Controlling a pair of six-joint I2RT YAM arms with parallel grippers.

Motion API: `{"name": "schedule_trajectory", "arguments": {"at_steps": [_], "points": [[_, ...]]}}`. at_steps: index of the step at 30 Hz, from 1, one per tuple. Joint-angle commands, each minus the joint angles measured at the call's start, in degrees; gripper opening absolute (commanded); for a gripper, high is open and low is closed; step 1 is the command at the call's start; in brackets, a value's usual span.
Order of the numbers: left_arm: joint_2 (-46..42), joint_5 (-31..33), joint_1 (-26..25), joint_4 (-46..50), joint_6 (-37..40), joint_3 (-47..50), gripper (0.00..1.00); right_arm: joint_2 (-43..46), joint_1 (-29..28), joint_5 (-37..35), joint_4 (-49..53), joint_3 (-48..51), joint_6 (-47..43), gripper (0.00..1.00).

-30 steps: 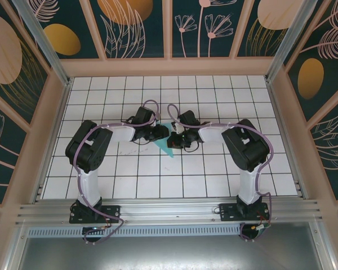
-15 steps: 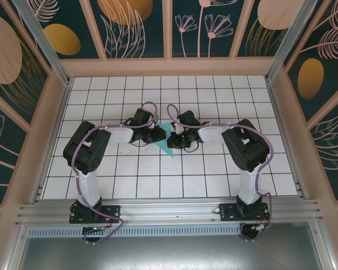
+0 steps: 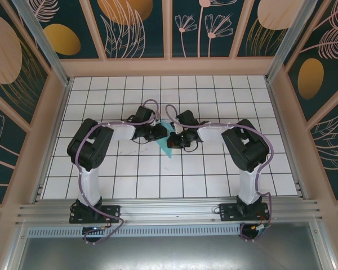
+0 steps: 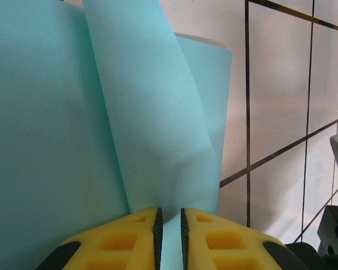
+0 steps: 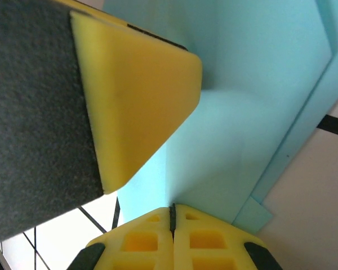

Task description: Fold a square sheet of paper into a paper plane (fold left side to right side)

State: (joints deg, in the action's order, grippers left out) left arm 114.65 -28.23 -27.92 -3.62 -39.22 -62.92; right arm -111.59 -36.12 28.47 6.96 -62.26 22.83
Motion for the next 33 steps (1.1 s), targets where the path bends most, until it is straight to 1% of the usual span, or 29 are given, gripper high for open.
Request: {"name": "schedule_trajectory", "arguments": {"at_steps": [1, 16, 24, 27, 30, 33], "points": [[2.9, 3.9, 2.7, 0.6, 2.3, -2.6, 0.21, -3.4, 0.1, -7.2, 10.8, 2.6, -1.5, 0.0], [10.6, 3.5, 5.4, 5.1, 4.3, -17.2, 0.22, -2.8, 0.3, -8.1, 11.3, 4.2, -1.9, 0.0], [14.9, 3.0, 5.9, 8.1, 4.8, -25.4, 0.23, -2.2, 0.4, -8.3, 11.1, 5.1, -1.9, 0.0], [16.0, 2.9, 6.0, 8.6, 4.9, -26.9, 0.23, -1.8, 0.8, -8.3, 11.0, 5.3, -1.9, 0.0], [14.4, 3.9, 6.5, 9.0, 5.7, -26.6, 0.24, -1.6, 1.1, -8.3, 11.0, 5.3, -2.1, 0.0], [10.1, 5.9, 7.2, 8.8, 6.8, -23.7, 0.24, -1.8, 1.3, -8.1, 11.3, 5.2, -2.5, 0.0]]}}
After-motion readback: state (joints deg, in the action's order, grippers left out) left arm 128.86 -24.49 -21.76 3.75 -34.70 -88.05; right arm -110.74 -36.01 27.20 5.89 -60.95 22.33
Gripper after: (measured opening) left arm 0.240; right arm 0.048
